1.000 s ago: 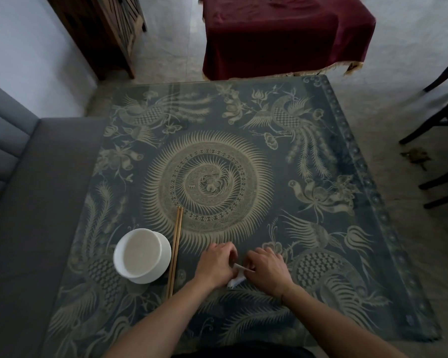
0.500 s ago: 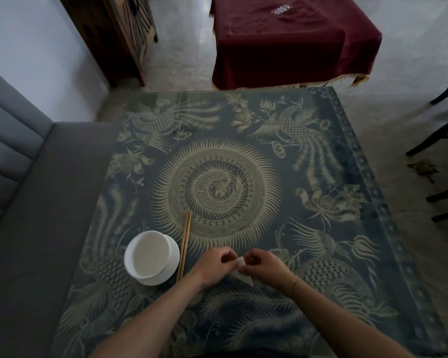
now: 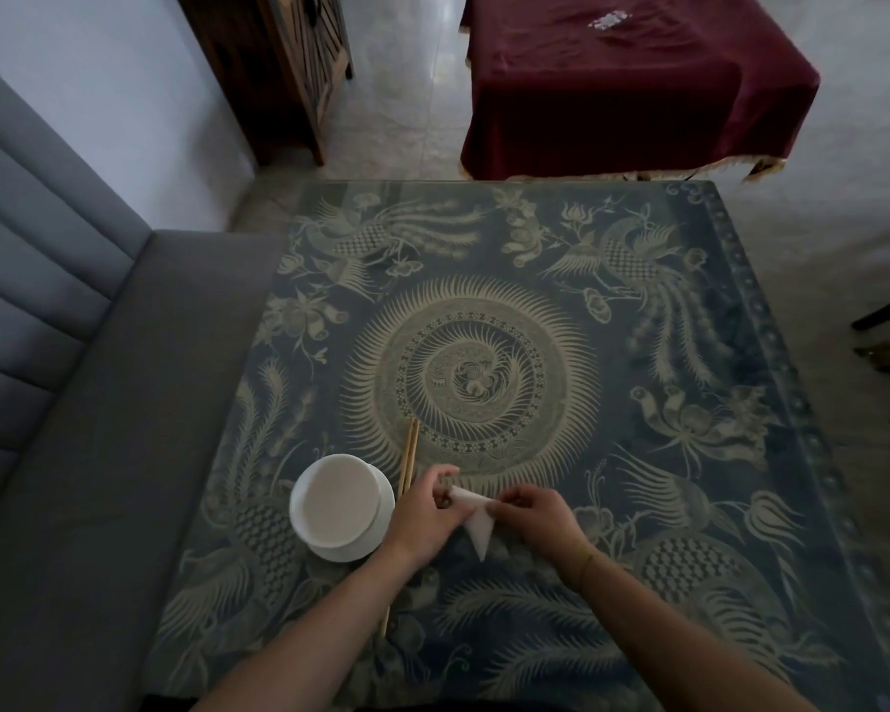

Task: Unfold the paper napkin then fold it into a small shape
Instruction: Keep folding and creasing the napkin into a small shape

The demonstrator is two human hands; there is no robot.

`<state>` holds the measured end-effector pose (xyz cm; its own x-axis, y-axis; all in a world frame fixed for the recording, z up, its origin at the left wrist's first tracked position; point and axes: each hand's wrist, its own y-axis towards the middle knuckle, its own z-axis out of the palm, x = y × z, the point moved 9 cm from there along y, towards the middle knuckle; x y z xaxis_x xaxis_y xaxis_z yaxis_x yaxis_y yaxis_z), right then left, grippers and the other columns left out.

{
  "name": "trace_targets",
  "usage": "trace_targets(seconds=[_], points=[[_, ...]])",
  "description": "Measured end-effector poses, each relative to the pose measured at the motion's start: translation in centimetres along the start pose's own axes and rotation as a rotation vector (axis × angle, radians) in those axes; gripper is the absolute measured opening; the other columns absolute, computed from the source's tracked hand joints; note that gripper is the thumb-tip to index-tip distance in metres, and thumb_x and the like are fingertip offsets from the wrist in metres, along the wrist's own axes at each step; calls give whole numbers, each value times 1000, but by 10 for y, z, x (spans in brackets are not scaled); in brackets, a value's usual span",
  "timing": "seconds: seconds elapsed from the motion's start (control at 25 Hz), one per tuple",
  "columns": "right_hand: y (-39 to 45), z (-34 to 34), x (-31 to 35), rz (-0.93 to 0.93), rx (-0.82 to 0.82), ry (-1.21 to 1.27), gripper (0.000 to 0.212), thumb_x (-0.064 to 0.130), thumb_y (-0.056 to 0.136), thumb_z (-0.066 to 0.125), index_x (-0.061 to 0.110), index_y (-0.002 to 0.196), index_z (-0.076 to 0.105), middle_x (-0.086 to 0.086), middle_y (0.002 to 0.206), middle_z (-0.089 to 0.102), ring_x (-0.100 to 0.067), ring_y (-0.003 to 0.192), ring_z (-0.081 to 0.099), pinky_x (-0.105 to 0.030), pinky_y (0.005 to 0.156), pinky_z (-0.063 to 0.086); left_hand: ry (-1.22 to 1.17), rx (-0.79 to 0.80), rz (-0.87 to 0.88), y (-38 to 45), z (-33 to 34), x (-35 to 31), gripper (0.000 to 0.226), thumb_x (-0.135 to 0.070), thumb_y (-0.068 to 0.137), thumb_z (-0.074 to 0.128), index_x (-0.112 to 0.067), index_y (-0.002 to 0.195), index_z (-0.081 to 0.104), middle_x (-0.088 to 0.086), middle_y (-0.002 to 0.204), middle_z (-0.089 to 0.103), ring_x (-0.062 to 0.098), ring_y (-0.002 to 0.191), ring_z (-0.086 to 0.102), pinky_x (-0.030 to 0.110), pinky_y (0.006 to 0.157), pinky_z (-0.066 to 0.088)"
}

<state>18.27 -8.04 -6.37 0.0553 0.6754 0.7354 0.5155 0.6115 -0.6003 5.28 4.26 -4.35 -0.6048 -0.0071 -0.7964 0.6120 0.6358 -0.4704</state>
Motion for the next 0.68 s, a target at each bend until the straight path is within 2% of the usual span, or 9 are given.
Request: trace_targets(seconds=[0.12, 0.2, 0.32, 0.44, 0.56, 0.68], points=[[-4, 6, -7, 82, -69, 228, 14, 20, 83, 78, 8, 83, 71, -8, 71, 69, -10, 52, 55, -24, 48, 45, -172, -49, -141, -9, 5, 22, 46, -19, 82, 77, -24, 122, 54, 3, 102, 68, 11, 95, 65, 27, 86, 51], [-7, 15, -10, 102, -70, 296, 14, 20, 84, 78, 8, 82, 71, -6, 69, 67, -7, 44, 50, -19, 40, 39, -209, -49, -199, -13, 9, 33, 33, -20, 86, 75, -15, 115, 62, 3, 103, 70, 16, 96, 66, 33, 87, 53], [-8, 26, -13, 91, -53, 296, 14, 19, 84, 78, 7, 82, 71, -5, 68, 68, -5, 43, 50, -20, 41, 40, -167, -114, -208, -15, -1, 42, 13, -19, 89, 71, -13, 101, 70, 0, 96, 73, 17, 91, 67, 29, 81, 52], [-7, 34, -13, 50, -28, 81, 13, 26, 83, 78, 16, 81, 71, 2, 72, 72, -4, 52, 58, -21, 52, 47, -25, -146, -156, -18, -12, 42, 8, -20, 89, 70, -14, 94, 72, -2, 89, 72, 15, 87, 67, 31, 81, 52], [-7, 38, -8, -39, -37, -247, 10, 37, 83, 75, 29, 78, 71, 11, 73, 71, 3, 67, 63, -16, 61, 48, 85, -149, -97, -25, -15, 41, 10, -25, 89, 70, -16, 89, 73, -3, 84, 74, 13, 81, 67, 36, 77, 53], [-6, 44, -5, -73, -34, -346, 12, 40, 82, 73, 29, 78, 72, 12, 73, 70, 3, 70, 63, -21, 66, 53, 155, -195, -62, -31, -20, 41, 12, -28, 91, 68, -17, 88, 72, -3, 85, 74, 11, 79, 65, 34, 74, 53]])
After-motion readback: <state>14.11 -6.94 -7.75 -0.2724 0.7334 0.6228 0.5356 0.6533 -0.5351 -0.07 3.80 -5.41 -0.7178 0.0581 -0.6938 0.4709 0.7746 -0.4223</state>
